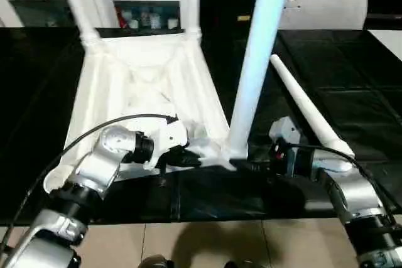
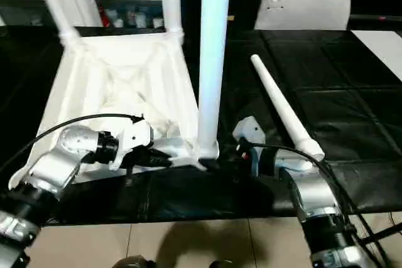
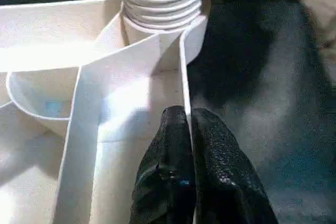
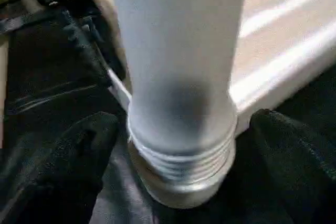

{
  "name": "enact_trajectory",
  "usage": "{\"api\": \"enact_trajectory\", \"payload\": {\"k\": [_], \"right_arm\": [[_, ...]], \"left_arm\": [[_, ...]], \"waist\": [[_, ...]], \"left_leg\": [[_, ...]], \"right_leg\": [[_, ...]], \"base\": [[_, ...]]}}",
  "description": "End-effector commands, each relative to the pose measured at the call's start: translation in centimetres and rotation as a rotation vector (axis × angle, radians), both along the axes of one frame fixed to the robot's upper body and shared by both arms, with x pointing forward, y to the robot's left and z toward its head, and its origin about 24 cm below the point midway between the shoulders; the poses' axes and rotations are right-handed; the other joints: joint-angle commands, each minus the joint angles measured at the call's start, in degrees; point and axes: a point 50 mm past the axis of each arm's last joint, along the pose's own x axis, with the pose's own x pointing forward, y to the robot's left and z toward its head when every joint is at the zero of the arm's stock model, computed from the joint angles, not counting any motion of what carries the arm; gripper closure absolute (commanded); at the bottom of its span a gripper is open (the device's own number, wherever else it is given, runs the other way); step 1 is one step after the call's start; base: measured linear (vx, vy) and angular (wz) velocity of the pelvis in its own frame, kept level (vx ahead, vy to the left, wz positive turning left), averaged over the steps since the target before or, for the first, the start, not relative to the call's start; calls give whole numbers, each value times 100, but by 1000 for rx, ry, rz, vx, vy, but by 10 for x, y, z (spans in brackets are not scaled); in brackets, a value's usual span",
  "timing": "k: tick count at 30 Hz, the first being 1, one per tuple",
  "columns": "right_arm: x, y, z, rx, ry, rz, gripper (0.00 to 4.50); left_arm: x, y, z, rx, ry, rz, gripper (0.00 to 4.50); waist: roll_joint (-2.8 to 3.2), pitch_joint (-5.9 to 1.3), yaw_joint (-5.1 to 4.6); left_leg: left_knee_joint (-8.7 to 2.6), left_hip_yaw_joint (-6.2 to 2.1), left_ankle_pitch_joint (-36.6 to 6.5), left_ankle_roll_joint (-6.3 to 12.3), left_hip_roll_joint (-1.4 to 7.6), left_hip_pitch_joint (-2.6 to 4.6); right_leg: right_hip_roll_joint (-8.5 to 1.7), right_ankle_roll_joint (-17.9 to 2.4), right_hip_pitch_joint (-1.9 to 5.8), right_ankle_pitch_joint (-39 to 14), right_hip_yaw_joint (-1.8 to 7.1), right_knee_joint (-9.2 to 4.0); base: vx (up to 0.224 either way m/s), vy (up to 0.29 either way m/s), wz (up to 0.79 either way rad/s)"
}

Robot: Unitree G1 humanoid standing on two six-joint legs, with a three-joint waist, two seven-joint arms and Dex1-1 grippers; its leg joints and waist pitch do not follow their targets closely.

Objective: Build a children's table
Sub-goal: Rotate leg to tighten

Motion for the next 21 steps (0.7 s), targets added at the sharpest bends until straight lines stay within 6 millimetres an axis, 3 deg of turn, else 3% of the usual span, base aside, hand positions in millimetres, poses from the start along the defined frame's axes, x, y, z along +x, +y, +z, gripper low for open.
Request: {"api": "enact_trajectory", "payload": {"k": [1, 6, 21], "right_arm": [[0, 1, 4, -13, -20, 60, 3], [-4, 4, 3, -49, -14, 183, 3], [-5, 12, 4, -56, 29, 336, 126]], "left_arm": [[-7, -11, -2, 38, 29, -143, 450], [-8, -10, -1, 77, 41, -228, 450], [-7, -9, 1, 94, 48, -294, 450]], "waist": [[-44, -400, -11], [-64, -395, 14], [-93, -389, 69]], "left_leg": [[-391, -205, -382, 496, 538, 39], [-391, -200, -342, 519, 540, 34], [-393, -203, -309, 514, 558, 38]], "right_leg": [[-677, -1132, 271, -1063, 437, -355], [-671, -1146, 272, -1019, 434, -349], [-686, -1184, 277, -989, 434, -332]], "base": [[0, 0, 0], [0, 0, 0], [0, 0, 0]]}}
